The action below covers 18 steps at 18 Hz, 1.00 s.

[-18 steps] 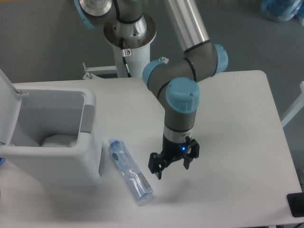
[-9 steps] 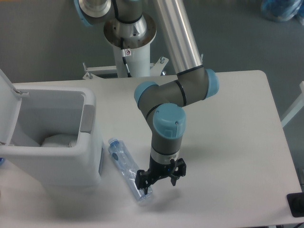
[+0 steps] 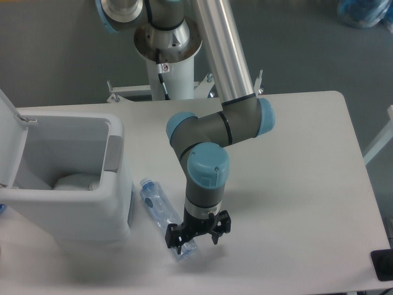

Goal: Place the trash in the trash can
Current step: 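Move the gripper over the clear water bottle and lower it, then close the gripper around the bottle's neck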

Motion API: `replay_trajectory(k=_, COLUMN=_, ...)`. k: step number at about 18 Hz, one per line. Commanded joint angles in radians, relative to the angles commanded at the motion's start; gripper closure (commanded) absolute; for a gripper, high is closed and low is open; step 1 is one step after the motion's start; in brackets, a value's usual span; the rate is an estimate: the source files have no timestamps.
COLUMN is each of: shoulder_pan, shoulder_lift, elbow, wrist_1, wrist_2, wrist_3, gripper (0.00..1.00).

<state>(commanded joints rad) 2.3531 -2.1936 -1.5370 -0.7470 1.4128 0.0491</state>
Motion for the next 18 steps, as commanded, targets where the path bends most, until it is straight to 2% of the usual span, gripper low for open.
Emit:
replay_trajectory(k=6, shoulder_pan=-0.032, shoulder_lift=-0.028, elbow=-0.002, wrist_1=0.000, wrist_2=0.058, wrist_3=-0.003, gripper=0.00)
replay_trajectory(k=18, shoulder_pan=-0.057, shoulder_lift=-0.034, elbow=-0.017, wrist_1=0.000, wrist_2=0.061, wrist_3=-0.011, gripper=0.00)
